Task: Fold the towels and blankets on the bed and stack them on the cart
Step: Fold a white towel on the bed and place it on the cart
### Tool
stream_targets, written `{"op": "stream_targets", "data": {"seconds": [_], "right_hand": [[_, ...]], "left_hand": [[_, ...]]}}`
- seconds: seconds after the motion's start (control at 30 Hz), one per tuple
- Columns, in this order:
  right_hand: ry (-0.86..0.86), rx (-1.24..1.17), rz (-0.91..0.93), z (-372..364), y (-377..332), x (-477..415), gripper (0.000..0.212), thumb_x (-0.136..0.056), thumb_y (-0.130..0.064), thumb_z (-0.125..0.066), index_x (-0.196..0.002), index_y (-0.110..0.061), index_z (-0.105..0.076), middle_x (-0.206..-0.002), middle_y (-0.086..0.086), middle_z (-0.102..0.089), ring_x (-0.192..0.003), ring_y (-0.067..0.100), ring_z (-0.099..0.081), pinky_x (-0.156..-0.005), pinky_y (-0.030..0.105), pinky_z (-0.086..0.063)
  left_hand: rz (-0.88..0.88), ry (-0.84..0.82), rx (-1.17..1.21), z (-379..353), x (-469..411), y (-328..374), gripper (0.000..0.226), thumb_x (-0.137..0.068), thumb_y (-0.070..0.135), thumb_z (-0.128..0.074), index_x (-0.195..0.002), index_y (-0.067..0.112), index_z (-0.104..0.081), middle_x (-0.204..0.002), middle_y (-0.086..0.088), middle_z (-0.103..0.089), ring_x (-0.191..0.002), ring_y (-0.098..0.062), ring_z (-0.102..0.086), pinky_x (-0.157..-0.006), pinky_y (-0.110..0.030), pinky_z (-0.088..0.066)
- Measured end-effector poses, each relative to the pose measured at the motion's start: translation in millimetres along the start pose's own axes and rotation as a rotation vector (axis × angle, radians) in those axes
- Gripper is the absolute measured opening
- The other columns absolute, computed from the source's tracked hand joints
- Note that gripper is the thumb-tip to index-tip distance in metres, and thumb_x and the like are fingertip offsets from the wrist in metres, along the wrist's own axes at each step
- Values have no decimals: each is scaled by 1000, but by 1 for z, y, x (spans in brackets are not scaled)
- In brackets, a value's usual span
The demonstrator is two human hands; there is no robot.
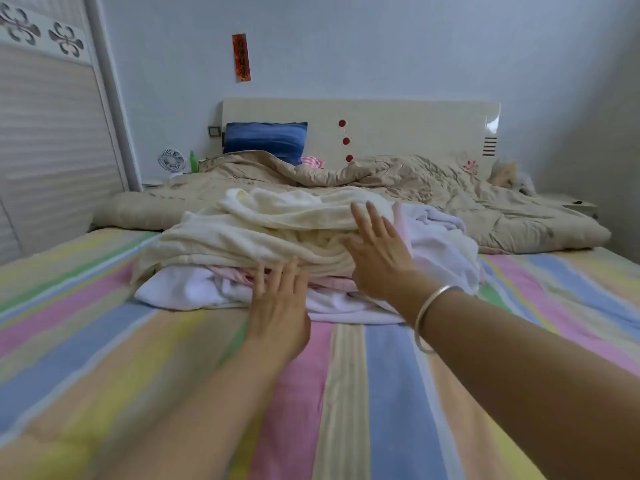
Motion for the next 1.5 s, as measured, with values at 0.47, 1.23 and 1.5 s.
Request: {"op": "stream_targets", "data": {"seconds": [0.47, 1.23, 1.5], "right_hand": [[-149, -844, -325, -6, -14, 15, 21, -86, -22, -51, -94, -24, -69, -96, -4, -70, -97, 19, -63, -93, 33, -46], [-677, -1676, -1094, 94, 67, 408, 13, -92, -12, -58, -100, -2, -59, -80, 16, -66, -58, 24, -64, -44, 32, -55], [-899, -1281, -683, 97, 42, 430, 33, -87, -27, -67, -116, -15, -58, -107, 4, -65, -86, 19, -66, -79, 38, -58]], "left_hand": [[-4, 94, 201, -6, 14, 29, 98, -50, 5, -78, -142, 2, -42, -141, -14, -50, -124, -31, -53, -104, -51, -43], [-91, -551, 256, 185, 221, 138, 30, -80, 57, -59, -82, 27, -56, -97, 6, -68, -93, -20, -61, -66, -30, -38], [252, -1145, 693, 193, 261, 113, 88, -71, 91, -36, -119, 22, -63, -101, 2, -70, -88, -15, -65, -81, -33, -52]]}}
Point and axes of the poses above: each hand's wrist, its own x-axis away from the middle knuckle, its own z-axis out of the back of the hand, y = z × x, the point moved 7 cm from there along -x, towards the middle knuckle
